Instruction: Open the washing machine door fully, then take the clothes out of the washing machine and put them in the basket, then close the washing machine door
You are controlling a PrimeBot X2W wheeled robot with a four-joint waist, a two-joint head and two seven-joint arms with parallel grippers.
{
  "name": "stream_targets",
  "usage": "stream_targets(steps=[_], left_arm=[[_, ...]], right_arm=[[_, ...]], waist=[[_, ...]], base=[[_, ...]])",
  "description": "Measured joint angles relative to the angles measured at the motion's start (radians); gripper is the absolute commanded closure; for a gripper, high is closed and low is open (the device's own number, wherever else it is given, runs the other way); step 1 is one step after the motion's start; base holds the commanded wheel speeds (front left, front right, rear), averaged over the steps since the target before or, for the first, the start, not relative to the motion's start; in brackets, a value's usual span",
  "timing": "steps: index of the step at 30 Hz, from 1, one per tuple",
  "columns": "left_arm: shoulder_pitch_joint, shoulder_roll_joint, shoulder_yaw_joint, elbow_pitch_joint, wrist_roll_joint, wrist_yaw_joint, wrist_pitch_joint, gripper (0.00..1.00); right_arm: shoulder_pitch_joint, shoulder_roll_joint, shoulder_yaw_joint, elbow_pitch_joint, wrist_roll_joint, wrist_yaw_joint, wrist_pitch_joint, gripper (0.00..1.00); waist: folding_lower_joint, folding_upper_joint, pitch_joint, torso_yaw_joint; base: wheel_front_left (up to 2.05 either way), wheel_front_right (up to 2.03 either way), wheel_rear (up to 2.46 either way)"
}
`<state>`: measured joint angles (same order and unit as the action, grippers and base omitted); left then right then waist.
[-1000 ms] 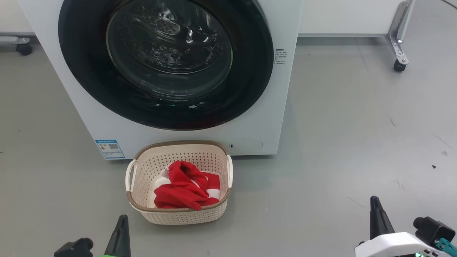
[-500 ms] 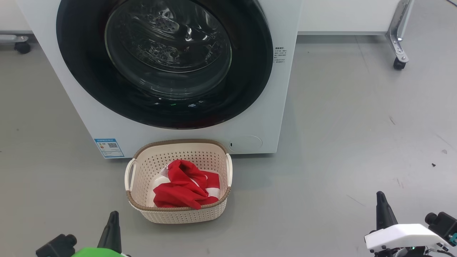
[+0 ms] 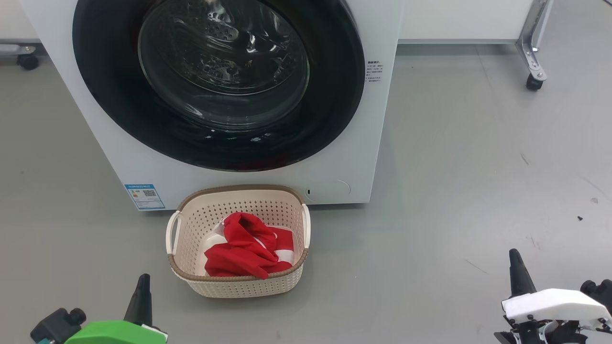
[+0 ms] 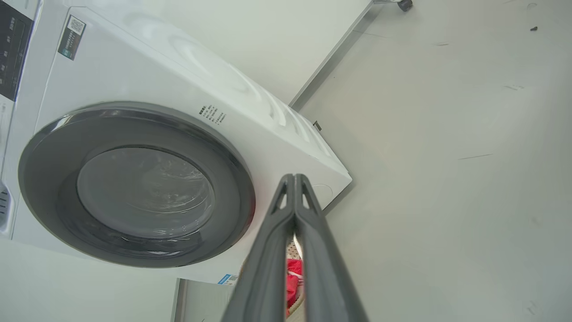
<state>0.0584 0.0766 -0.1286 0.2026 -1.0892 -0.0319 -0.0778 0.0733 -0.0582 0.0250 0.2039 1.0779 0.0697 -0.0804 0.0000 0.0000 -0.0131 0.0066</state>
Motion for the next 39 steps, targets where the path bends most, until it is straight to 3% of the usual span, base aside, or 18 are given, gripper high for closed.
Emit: stream_targets(steps=[39], left_arm=[[-0.092, 0.002, 0.125, 0.050, -0.530, -0.079, 0.121, 1.00]], right_arm=[[-0.112, -0.023, -0.075, 0.054, 0.547, 0.043, 0.117, 1.00]], waist=[[0.0000, 0.0000, 0.016, -0.006]], base=[[0.00, 0.00, 0.00]])
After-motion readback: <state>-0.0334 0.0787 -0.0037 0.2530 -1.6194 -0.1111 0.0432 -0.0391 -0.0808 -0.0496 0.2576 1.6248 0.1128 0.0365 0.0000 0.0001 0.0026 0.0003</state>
